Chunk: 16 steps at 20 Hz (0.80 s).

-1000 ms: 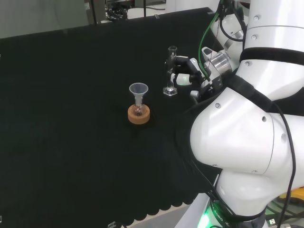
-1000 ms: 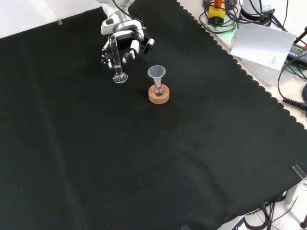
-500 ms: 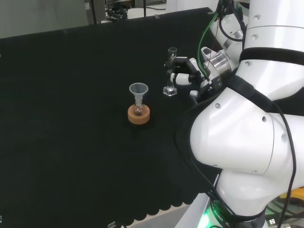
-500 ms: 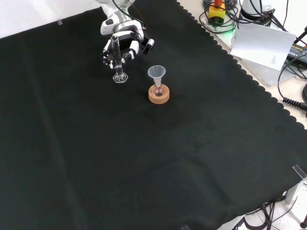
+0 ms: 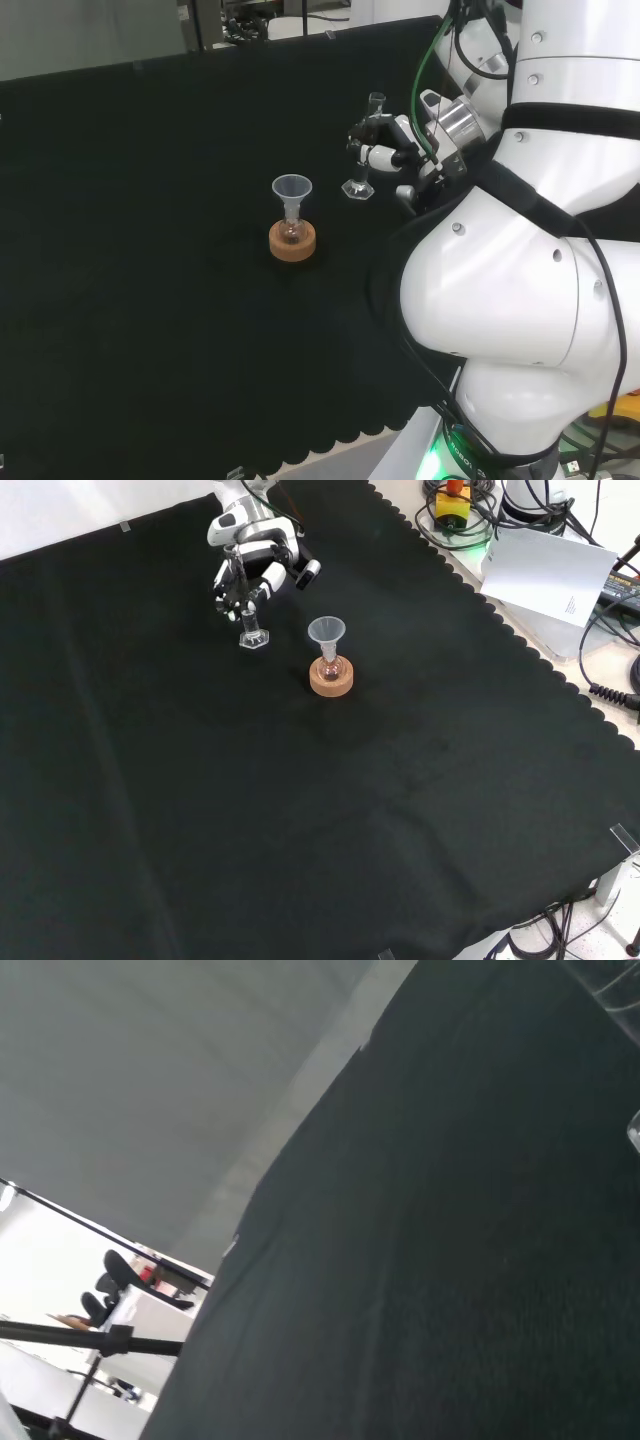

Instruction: Pick up the graduated cylinder.

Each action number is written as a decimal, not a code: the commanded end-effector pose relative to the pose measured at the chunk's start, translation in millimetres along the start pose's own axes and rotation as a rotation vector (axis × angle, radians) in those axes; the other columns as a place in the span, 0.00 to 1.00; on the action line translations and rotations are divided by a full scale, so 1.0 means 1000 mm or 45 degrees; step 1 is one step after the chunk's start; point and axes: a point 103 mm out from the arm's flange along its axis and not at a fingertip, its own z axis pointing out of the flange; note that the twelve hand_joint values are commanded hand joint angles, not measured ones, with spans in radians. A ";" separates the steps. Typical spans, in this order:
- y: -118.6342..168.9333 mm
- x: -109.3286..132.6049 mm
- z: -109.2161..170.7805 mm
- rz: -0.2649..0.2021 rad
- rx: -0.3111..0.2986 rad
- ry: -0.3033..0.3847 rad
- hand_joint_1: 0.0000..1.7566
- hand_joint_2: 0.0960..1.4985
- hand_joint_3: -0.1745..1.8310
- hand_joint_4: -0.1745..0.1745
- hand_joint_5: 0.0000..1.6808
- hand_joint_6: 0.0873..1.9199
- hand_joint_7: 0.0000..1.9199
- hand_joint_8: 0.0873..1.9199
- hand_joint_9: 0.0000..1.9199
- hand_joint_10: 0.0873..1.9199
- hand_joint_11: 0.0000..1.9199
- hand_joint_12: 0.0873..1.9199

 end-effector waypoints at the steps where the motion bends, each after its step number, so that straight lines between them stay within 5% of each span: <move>1: 0.000 0.005 -0.005 -0.013 0.045 -0.139 0.63 0.80 0.09 0.00 0.47 0.66 0.40 0.38 0.57 0.15 0.51 0.46; 8: 0.002 0.009 -0.003 -0.028 0.098 -0.259 0.63 0.80 0.09 0.00 0.47 0.66 0.41 0.39 0.58 0.16 0.52 0.46; 16: 0.002 0.007 -0.001 -0.008 0.109 -0.266 0.63 0.80 0.09 0.00 0.48 0.65 0.43 0.38 0.59 0.15 0.53 0.45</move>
